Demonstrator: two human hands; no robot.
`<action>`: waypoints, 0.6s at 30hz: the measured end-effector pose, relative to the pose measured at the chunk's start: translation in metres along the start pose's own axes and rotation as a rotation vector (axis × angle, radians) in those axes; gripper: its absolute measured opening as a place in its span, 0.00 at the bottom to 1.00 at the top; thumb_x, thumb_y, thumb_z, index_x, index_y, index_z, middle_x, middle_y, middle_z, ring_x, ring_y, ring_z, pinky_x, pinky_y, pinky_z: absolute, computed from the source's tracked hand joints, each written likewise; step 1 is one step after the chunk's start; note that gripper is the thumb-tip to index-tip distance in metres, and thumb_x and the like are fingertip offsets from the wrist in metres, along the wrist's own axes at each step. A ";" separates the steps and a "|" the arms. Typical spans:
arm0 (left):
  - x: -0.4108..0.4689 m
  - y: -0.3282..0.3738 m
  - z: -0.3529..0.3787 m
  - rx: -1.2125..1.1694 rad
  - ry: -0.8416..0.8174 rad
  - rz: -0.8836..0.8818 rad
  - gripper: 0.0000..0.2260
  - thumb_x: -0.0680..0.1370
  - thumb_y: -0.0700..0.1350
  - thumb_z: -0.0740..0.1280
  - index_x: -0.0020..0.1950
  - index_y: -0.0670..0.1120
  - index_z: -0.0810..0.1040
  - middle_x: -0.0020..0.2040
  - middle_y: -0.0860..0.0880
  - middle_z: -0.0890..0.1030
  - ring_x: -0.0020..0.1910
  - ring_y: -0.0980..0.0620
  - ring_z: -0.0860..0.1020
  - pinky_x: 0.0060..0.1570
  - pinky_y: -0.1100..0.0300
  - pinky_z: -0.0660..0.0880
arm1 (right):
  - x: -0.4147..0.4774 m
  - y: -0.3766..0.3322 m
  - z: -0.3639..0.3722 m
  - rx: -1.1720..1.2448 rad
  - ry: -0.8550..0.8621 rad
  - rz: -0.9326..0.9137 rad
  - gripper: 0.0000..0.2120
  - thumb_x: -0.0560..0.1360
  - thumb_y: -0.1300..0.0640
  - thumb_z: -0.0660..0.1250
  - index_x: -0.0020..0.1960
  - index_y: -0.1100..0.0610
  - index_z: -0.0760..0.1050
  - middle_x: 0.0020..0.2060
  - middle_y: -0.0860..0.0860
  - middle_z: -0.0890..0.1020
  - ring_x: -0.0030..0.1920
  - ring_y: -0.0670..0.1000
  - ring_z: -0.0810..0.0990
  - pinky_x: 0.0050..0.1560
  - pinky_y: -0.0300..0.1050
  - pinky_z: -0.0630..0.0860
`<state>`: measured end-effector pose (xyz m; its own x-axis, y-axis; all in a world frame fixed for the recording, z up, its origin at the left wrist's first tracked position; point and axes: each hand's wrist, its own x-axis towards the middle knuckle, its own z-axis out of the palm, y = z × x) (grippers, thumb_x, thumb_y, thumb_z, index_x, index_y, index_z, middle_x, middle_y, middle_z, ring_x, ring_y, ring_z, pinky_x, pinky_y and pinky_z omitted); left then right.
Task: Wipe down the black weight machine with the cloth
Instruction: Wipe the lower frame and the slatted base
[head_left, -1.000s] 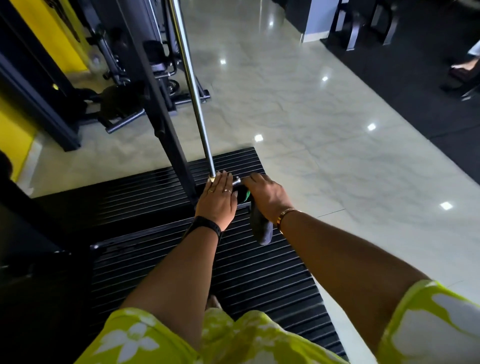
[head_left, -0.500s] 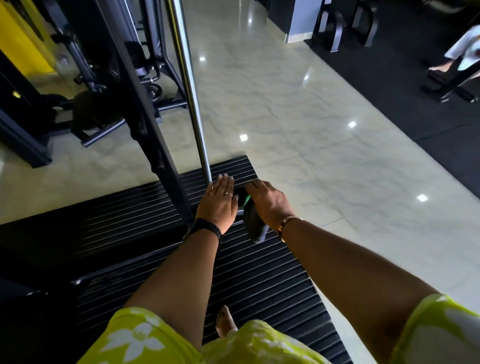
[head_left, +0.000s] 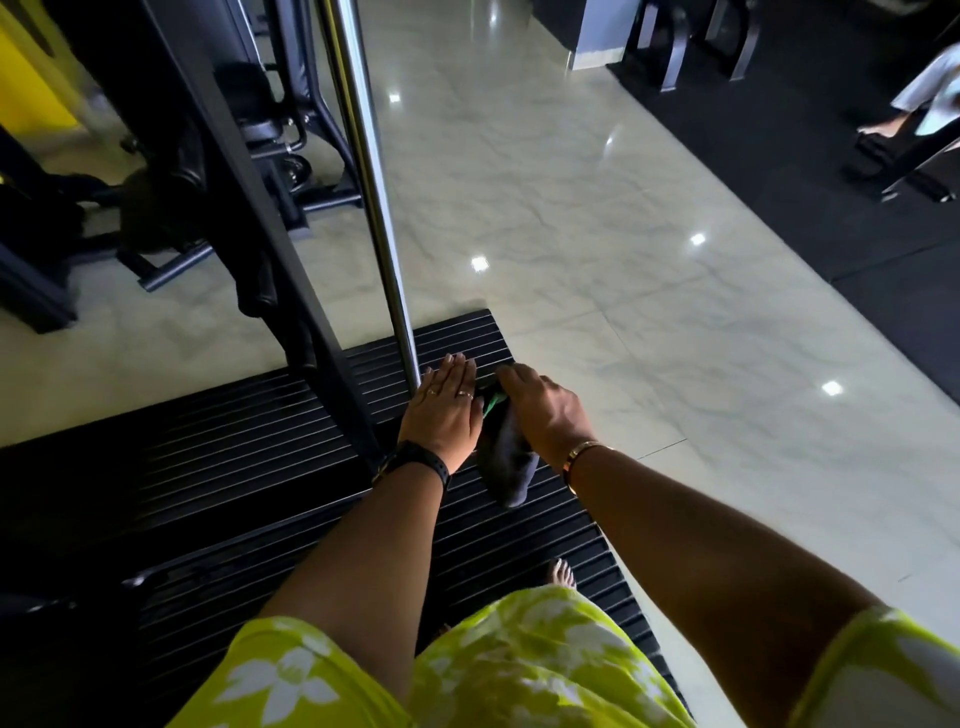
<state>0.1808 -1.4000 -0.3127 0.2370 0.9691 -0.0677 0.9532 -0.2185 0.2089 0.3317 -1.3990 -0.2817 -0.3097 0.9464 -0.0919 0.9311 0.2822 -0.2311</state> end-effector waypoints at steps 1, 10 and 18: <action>0.006 -0.001 0.000 -0.002 -0.002 -0.005 0.24 0.85 0.48 0.48 0.80 0.42 0.49 0.80 0.46 0.51 0.79 0.50 0.47 0.75 0.56 0.40 | 0.006 0.003 0.000 0.003 -0.001 -0.013 0.23 0.78 0.66 0.62 0.72 0.57 0.65 0.63 0.55 0.74 0.55 0.56 0.79 0.50 0.49 0.79; 0.068 -0.001 0.006 0.001 -0.006 -0.071 0.24 0.85 0.48 0.48 0.79 0.41 0.49 0.80 0.44 0.51 0.79 0.49 0.47 0.74 0.57 0.40 | 0.067 0.049 -0.007 0.013 -0.052 -0.125 0.23 0.78 0.66 0.63 0.72 0.57 0.66 0.64 0.54 0.74 0.54 0.55 0.80 0.49 0.45 0.77; 0.137 0.014 0.034 -0.061 0.015 -0.175 0.24 0.85 0.48 0.47 0.79 0.41 0.50 0.80 0.44 0.51 0.79 0.48 0.48 0.72 0.58 0.36 | 0.136 0.112 -0.004 0.044 -0.106 -0.257 0.26 0.76 0.63 0.67 0.72 0.57 0.67 0.63 0.56 0.75 0.53 0.56 0.80 0.47 0.43 0.75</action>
<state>0.2334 -1.2742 -0.3521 0.0648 0.9935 -0.0937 0.9665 -0.0392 0.2536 0.3948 -1.2379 -0.3159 -0.5549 0.8225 -0.1248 0.8110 0.5014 -0.3014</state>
